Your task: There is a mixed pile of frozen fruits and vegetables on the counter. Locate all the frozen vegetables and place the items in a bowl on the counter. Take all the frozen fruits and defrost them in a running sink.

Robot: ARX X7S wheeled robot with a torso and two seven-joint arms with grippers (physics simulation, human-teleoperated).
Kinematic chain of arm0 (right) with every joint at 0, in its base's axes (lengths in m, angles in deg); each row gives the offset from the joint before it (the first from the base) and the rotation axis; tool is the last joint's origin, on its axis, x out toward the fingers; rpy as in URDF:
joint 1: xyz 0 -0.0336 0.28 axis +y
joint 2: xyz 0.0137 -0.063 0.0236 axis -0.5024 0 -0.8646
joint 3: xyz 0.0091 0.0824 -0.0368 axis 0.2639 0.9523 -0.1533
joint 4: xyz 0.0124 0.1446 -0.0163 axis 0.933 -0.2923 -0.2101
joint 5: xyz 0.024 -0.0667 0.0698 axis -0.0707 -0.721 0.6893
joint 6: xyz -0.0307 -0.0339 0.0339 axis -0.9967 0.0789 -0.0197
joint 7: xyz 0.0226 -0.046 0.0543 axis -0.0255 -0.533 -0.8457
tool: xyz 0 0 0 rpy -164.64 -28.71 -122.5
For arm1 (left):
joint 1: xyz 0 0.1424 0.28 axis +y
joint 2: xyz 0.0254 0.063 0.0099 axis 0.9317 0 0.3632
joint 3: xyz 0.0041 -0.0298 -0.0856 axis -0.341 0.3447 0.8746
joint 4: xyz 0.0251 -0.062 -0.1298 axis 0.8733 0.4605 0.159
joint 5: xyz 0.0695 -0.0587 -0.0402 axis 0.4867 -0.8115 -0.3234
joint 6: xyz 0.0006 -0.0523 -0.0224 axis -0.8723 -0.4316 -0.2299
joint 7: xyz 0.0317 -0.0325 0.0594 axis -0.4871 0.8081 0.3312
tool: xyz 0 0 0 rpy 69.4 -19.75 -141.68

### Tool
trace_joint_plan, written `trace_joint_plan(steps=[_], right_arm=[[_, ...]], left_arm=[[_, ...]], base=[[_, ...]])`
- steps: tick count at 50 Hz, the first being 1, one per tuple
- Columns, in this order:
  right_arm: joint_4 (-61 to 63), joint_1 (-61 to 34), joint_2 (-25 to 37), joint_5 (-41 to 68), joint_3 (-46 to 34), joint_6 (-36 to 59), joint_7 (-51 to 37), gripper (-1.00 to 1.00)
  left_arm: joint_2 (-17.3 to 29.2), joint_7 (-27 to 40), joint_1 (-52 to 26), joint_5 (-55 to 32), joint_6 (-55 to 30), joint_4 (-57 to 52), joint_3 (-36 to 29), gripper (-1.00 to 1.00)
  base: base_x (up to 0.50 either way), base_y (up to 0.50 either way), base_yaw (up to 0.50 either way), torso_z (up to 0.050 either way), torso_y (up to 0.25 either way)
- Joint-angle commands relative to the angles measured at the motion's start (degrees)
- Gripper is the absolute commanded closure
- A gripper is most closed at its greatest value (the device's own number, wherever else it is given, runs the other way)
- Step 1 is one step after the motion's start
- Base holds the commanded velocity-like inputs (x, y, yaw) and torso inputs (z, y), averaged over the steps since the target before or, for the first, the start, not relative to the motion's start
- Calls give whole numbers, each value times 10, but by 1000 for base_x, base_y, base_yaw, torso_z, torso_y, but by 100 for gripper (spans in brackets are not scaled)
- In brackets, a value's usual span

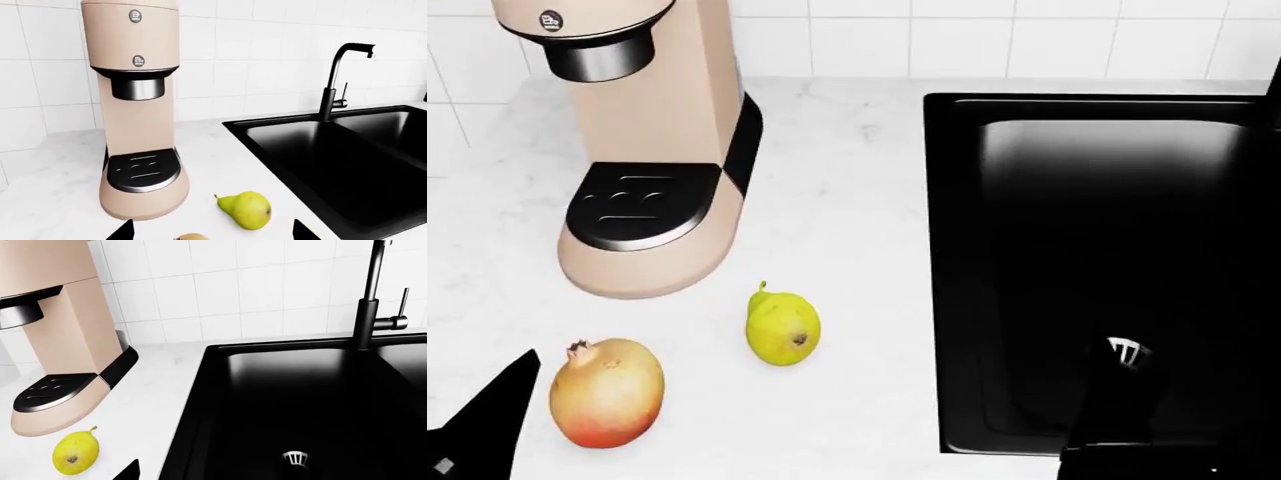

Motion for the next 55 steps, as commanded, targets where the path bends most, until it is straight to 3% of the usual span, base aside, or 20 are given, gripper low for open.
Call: trace_joint_plan(steps=[1, 6, 14, 34, 55], right_arm=[[-3, 9, -6, -11, -3, -2, 8, -100], [-7, 11, -11, -19, -9, -3, 13, -100], [-6, 18, -11, -18, -6, -4, 14, -100], [-4, 35, -12, -23, 4, -10, 20, -100], [-7, 45, -19, -34, 0, -13, 28, -100]], left_arm=[[-20, 36, -68, -29, -18, 1, -63, -100], [-30, 56, -86, -45, -26, 8, -88, -100], [-65, 44, -87, 17, -53, 37, -137, -100], [-67, 33, -75, 94, -69, 87, -166, -100], [-104, -4, -86, 165, -66, 149, -215, -100]], base=[[0, 0, 0, 0, 0], [0, 0, 0, 0, 0], [0, 0, 0, 0, 0], [0, 0, 0, 0, 0], [0, 0, 0, 0, 0]])
